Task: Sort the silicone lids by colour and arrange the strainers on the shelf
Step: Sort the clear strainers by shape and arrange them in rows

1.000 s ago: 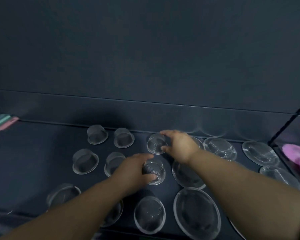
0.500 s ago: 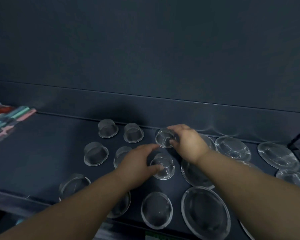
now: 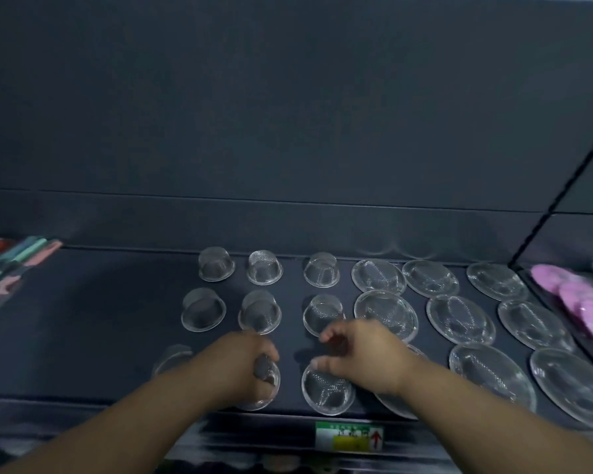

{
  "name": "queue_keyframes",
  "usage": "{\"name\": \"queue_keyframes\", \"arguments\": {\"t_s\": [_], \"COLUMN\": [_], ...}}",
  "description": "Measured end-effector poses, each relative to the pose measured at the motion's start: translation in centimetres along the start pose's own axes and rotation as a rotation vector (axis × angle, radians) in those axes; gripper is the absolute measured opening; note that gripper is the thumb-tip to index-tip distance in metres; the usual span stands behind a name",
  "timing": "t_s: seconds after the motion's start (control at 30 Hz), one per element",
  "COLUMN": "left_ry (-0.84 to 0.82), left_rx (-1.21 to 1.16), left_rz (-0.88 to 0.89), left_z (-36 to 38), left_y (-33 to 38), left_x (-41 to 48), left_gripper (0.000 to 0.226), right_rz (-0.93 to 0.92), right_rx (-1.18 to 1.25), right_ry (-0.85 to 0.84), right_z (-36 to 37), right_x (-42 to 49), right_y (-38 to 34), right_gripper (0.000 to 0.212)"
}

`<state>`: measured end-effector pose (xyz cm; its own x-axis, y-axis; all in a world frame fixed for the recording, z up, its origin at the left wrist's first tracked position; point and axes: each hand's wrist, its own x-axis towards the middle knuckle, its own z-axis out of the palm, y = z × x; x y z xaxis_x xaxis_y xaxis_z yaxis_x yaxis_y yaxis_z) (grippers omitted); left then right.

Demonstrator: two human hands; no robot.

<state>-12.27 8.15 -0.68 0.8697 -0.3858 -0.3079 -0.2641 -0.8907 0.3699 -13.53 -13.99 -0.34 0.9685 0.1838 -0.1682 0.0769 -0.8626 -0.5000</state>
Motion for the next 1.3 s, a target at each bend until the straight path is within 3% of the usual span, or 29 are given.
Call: {"name": "queue_keyframes", "arguments": {"t_s": [0.3, 0.43, 0.53, 0.73, 1.17, 1.3], "left_ry": [0.017, 0.247, 0.36, 0.248, 0.226, 0.276], "left_rx": [-0.08, -0.168, -0.135, -0.052, 0.006, -0.075], "left_rz": [0.122, 0.103, 0.046, 0.016, 0.082, 0.12], "left_z": [-0.4, -2.1, -3.2, -2.7, -2.9, -2.7], "left_y": [-1.4, -1.4, -1.5, -1.6, -2.7, -2.5], "left_x": [-0.6, 0.7, 2.8, 5.5, 6.0, 5.7], "left_gripper": [0.066, 0.064, 0.064, 0.065, 0.058, 0.065], "right_rz": [0.103, 0.136, 0.144, 0.171, 0.069, 0.086], "right_rx": [0.051, 0.107, 0.032, 0.033, -0.047, 0.026], "right_ry": [0.041, 0.239, 0.271, 0.191, 0.076, 0.164], "right_z": [1.4, 0.3, -0.3, 0.6, 1.0, 1.0], "right_x": [-0.9, 0.2, 2.0, 4.5, 5.5, 4.4], "right_y": [-1.2, -1.3, -0.9, -0.2, -0.4, -0.4], "right_gripper": [0.041, 0.036, 0.047, 0.074, 0.066, 0.074]}}
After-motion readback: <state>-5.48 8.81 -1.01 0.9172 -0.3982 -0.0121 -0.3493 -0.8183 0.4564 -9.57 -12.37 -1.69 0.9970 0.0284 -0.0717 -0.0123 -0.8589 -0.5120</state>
